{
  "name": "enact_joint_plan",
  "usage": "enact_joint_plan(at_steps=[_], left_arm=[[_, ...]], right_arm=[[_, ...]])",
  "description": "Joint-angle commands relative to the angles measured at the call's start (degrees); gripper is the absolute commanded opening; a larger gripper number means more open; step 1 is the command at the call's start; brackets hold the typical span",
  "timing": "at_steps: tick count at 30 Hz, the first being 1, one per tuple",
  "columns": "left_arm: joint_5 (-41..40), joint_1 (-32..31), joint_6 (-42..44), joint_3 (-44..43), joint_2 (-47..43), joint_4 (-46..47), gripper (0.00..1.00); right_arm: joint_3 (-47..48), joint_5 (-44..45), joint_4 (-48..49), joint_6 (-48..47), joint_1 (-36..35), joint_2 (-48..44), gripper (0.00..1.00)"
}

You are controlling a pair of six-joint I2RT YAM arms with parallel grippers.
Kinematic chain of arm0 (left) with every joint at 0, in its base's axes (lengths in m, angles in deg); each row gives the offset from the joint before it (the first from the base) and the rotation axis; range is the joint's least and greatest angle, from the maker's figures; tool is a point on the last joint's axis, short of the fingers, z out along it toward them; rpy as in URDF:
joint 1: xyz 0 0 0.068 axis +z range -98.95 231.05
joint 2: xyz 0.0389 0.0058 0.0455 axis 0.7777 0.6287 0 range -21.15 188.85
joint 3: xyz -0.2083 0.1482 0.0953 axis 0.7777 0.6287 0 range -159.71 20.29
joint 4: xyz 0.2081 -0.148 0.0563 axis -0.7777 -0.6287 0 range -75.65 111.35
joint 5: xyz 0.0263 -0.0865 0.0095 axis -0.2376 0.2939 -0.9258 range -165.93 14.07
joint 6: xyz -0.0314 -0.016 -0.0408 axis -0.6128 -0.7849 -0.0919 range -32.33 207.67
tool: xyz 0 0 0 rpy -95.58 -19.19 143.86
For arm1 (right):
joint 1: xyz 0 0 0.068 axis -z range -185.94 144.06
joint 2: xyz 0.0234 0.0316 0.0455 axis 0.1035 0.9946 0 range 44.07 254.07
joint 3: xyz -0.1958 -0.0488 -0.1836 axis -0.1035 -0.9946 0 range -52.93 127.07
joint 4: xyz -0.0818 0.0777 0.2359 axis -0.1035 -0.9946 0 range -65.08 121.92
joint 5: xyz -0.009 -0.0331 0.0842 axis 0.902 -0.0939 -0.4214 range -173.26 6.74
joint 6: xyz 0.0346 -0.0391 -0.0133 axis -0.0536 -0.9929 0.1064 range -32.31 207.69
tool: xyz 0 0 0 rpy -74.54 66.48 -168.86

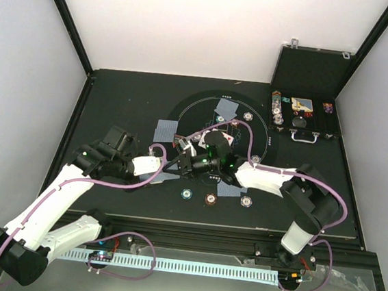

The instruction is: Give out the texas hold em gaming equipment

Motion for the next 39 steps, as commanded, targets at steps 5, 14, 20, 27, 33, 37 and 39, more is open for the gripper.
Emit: enact_joint_plan(at_steps=[5,14,20,27,33,37,39], left_arm=[[2.24,0.15,-0.78,-2.6,0.01,1.31,0.07],[1.23,0.15,-0.68,-2.04,0.17,1.62,0.06],[0.85,0.12,-0.7,-1.97,0.44,1.62,0.06],[1.57,0.12,-1.23,-2.11,0.4,1.58,0.06],[1.54,0.13,-1.19,-1.82,-0.08,1.36,0.06],[1.54,0.12,-1.08,-1.67,-0.16,1.61,0.06],[1.62,0.12,-1.29,-1.56,-0.07,1.81,0.07]], right_arm=[[-1.53,2.98,-8.3,-2.7,1.95,-4.31,0.02],[-1.98,2.12,-18.47,-9.54,10.08,-9.34,0.01],[2.4,2.34,-33.85,-21.94,24.77,-8.11,0.01],[14.89,12.06,-47.8,-34.51,33.55,4.08,0.01],[23.36,16.83,-53.08,-38.29,36.51,13.64,0.01],[28.66,19.73,-56.66,-40.24,36.91,17.43,0.01],[30.8,20.89,-57.94,-40.87,37.12,18.88,0.01]])
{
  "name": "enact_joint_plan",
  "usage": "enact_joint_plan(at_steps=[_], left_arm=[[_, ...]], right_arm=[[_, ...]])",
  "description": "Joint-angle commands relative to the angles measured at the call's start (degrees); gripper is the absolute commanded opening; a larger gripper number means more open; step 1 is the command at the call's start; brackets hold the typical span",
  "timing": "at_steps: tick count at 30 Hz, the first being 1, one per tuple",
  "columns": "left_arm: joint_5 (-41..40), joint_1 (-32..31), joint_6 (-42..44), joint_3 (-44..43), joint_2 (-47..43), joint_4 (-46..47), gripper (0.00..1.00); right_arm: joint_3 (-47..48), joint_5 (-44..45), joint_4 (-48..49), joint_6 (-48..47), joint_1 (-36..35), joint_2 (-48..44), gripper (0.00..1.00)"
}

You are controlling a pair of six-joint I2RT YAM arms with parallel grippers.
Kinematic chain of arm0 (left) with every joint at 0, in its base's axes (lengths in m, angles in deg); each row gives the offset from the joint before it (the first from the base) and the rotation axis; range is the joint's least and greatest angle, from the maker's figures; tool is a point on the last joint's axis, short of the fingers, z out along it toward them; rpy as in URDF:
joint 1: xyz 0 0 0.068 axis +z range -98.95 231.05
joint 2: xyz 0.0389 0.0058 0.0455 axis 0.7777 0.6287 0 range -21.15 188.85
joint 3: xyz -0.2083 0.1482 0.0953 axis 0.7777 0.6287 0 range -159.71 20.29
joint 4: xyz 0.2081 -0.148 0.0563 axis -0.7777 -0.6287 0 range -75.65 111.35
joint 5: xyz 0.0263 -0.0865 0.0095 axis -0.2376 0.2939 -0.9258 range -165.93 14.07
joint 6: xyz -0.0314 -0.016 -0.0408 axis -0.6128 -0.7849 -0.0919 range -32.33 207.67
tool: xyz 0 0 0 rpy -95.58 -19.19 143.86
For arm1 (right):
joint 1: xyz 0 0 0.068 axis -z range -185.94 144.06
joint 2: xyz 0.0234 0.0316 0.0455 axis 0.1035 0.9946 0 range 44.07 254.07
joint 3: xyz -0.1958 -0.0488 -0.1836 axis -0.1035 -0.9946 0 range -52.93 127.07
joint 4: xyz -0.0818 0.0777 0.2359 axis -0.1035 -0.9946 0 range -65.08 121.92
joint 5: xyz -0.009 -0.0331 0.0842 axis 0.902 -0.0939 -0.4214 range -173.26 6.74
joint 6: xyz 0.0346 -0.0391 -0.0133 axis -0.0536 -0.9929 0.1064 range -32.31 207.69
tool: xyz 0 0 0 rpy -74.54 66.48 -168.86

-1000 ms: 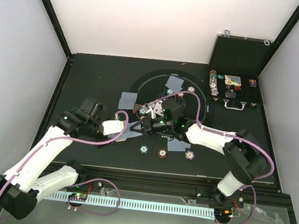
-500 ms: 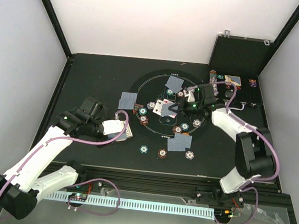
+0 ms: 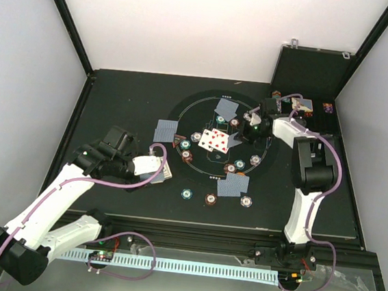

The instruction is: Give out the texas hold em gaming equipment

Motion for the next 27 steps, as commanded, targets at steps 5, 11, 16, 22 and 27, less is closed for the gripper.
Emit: enact_joint_plan(at_steps=[5,11,16,22,27], left_arm=[[2.07,0.12,-1.09,-1.97,-0.36,1.34,0.07],[2.07,0.12,-1.19,-2.21,-0.32,1.17,0.07],[2.26,0.12,-1.4,-1.84,-0.33,1.26,0.07],[2.46,0.12,-1.72,-1.82,-0.34,1.1,0.07],[2.52,0.17,-1.79,-1.25,-0.58,1.32,0.07]], right_arm=[[8.89,6.75,-8.43,-5.66,0.83,4.72,0.03],[11.26,10.95,-11.61,-7.69,0.78,7.09,0.18],[12.13,16.79,-13.86,-8.5,0.86,6.44,0.4],[11.08,21.12,-13.0,-6.84,0.8,0.29,0.54],[8.13,20.72,-11.0,-5.39,-0.03,-6.84,0.66]])
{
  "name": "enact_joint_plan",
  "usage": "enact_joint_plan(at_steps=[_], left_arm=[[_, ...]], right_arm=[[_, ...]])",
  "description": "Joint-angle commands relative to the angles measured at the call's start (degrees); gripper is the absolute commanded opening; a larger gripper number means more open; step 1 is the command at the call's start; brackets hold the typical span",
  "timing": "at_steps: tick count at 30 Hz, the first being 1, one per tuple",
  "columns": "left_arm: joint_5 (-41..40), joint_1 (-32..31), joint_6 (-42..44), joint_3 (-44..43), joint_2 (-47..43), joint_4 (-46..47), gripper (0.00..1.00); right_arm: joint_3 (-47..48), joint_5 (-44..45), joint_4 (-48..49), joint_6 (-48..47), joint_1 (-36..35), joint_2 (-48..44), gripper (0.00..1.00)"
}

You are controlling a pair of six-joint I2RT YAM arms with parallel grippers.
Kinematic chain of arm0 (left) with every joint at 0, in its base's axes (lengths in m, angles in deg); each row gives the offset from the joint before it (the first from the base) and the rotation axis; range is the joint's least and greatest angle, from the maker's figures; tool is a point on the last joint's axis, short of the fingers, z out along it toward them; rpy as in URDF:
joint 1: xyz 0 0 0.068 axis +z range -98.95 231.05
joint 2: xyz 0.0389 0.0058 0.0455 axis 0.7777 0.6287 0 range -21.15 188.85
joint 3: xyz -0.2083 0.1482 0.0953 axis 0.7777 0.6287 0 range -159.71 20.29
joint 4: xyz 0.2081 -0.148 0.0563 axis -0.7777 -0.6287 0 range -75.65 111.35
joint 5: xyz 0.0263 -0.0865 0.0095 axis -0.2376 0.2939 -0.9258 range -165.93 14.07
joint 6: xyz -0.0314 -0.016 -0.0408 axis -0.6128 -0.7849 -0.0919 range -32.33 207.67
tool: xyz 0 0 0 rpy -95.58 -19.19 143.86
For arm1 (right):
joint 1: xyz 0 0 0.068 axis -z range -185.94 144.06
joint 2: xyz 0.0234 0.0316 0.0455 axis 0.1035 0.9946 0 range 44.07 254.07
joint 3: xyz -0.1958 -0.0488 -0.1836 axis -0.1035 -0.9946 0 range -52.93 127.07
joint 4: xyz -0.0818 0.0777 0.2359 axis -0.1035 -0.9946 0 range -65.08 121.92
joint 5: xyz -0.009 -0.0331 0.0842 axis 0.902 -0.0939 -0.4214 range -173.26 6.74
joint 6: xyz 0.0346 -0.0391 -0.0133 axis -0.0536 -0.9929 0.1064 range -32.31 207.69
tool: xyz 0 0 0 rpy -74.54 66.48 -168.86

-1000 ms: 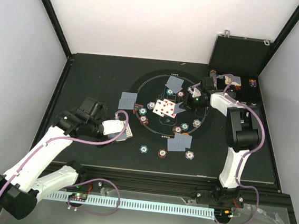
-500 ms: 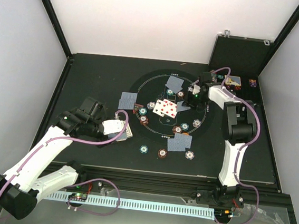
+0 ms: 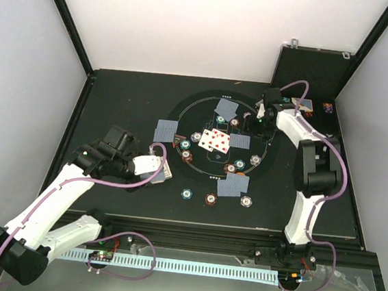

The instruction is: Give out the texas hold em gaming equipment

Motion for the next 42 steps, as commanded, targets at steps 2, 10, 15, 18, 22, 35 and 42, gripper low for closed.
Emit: enact_joint_plan(at_steps=[2,10,15,18,22,35,42], left_arm=[[1.82,0.13,-1.0,-1.04,-0.59,1.24,0.07],[1.48,0.13,-1.01,-0.63,-0.98,1.84,0.07],[1.51,0.13,-1.0,-0.13,-1.03,2.19,0.07],[1.66,0.15,-1.0,0.31,-1.11,2.43,0.07],[1.67,0.13,-1.07,1.04,-1.65,2.76,0.07],[1.04,0.12,-1.17,2.94,-3.43,3.42,0.07],[0.85,0.13,-1.09,2.76,-3.05,3.69,0.06]], right_arm=[[-3.48,-0.8,3.3,2.57,-1.61,-11.27,0.7],[-18.44,-19.8,21.05,15.36,-12.14,-22.84,0.84],[-25.14,-26.71,32.88,24.33,-20.84,-25.68,0.89],[-27.18,-29.16,39.28,28.65,-25.57,-25.86,0.9],[-28.96,-30.58,44.19,32.1,-30.2,-24.86,0.9],[-31.1,-33.54,54.06,38.36,-38.21,-20.74,0.86],[-30.38,-34.94,59.1,41.2,-41.9,-17.3,0.82]])
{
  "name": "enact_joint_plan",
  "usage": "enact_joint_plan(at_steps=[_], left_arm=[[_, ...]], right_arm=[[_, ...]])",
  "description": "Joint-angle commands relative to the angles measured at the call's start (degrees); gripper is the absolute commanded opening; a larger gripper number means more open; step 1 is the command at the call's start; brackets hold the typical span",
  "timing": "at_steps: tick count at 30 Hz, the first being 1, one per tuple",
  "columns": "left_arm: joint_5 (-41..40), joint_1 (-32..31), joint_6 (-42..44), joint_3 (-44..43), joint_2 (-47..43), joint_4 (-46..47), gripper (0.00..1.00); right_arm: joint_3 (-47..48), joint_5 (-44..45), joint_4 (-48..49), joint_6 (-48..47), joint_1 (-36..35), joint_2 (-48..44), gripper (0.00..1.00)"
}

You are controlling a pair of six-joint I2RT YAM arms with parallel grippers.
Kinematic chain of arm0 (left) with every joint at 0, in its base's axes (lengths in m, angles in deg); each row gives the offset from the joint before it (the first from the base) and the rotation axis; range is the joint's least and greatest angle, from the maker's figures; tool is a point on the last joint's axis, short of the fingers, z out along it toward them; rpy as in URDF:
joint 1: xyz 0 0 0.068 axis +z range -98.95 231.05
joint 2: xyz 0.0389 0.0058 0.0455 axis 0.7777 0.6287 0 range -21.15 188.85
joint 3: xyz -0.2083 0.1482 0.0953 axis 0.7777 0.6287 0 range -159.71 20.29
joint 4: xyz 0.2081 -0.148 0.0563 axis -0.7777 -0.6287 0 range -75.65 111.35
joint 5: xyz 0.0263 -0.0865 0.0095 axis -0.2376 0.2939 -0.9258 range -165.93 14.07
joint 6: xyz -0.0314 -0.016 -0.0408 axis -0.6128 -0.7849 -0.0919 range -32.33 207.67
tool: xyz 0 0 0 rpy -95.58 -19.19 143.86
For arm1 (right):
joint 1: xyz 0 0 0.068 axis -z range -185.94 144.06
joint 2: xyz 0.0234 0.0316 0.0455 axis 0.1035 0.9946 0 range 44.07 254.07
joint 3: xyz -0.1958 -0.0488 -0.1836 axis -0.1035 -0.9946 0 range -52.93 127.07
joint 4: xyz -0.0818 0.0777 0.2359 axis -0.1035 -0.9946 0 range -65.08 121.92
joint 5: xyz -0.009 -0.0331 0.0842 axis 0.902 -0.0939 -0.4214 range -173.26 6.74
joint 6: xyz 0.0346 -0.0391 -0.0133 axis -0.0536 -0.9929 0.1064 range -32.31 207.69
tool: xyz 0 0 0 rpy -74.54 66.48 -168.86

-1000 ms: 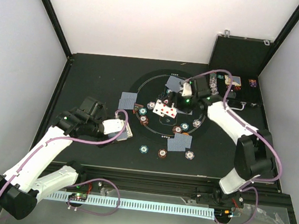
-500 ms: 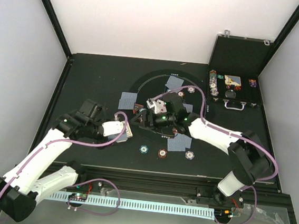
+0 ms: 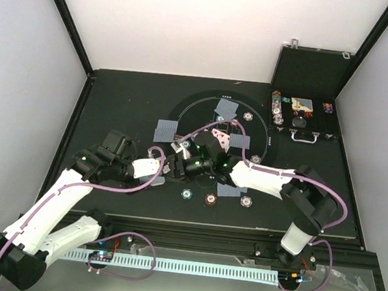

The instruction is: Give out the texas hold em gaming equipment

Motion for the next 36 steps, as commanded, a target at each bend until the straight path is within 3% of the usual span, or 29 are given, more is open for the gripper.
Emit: enact_joint_plan(at_steps=[1,12,21,36], left_arm=[[0.47,0.19,-0.7,-0.68,-0.36,1.62,0.06],[0.77,0.12,-0.49,-0.79,0.11,1.9,0.07],[0.58,0.12,-0.4,-1.3,0.19,1.55,0.06],[-0.54,0.14,-0.4,-2.17,1.52,2.16,0.06]], right_arm=[[0.8,-2.01,5.32,2.63,-2.15,2.83,0.81],[2.87,-4.4,15.92,10.01,-4.07,9.88,0.69],[2.59,-4.47,13.75,8.43,-2.53,11.83,0.61],[-1.95,-4.36,9.55,4.26,1.21,7.34,0.45]])
